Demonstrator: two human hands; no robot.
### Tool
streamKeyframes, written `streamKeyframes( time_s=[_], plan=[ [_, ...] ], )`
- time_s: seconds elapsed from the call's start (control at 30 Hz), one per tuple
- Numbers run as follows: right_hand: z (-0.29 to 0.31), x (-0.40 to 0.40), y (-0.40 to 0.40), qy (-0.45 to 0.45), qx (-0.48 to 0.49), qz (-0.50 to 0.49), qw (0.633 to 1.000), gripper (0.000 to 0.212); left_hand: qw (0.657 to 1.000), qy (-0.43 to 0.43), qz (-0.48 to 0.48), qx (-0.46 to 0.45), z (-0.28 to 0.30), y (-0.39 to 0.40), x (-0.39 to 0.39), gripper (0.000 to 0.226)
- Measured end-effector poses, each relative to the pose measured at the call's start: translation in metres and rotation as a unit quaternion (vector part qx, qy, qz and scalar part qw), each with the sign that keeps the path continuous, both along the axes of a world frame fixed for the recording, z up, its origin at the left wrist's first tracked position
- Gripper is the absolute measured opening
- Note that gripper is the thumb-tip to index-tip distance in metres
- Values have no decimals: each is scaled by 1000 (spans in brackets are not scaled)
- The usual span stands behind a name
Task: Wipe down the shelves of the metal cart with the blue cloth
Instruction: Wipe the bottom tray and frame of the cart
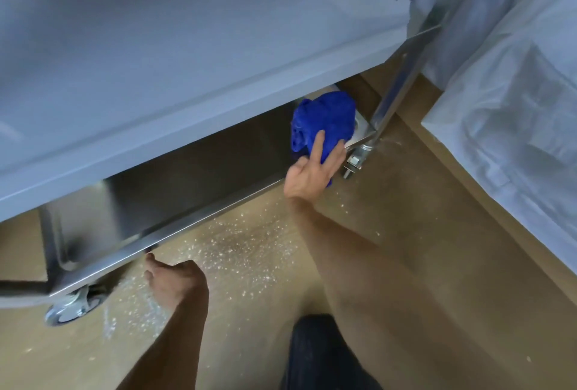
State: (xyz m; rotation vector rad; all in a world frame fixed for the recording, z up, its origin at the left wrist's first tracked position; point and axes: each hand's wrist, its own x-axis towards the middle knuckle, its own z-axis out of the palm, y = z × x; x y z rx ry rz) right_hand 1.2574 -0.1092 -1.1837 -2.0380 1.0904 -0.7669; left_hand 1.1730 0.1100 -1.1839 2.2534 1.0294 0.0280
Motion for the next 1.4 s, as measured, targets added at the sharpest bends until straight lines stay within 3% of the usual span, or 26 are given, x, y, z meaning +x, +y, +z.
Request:
streamKeyframes(
  time_s=[0.17,0.27,0.43,0.53,0.63,0.7,0.83,0.93,1.13,1.3,1.4],
  plan=[
    [0,-47,101,-7,-15,198,980,75,1000,3,-8,10,9,6,-11,58],
    [-2,-47,88,-9,15,206,978,76,999,-5,-39,27,19,5,-13,54],
    [1,-9,-23,27,31,94,995,67,999,-14,-31,31,22,11,-8,46],
    [5,12,-72,-16,107,59,992,68,999,-6,-35,36,16,10,-13,47],
    [11,22,-73,32,131,-59,989,65,999,0,-23,26,14,6,-19,54],
    [11,20,-54,43,97,-74,992,67,999,-4,-24,27,14,6,-19,58],
    [-3,-11,4,54,-2,-5,999,81,999,-7,-26,41,17,18,-7,51],
    [-5,-34,63,40,12,77,996,90,998,-16,-6,53,18,29,-5,49],
    [-2,-67,178,52,43,197,978,95,995,-62,31,69,29,82,-27,74],
    [-11,-94,244,72,-12,309,948,95,991,-77,7,107,51,156,-17,76],
    [-8,-96,280,89,-131,394,906,82,992,-90,-7,87,62,183,-14,60]
  ],
)
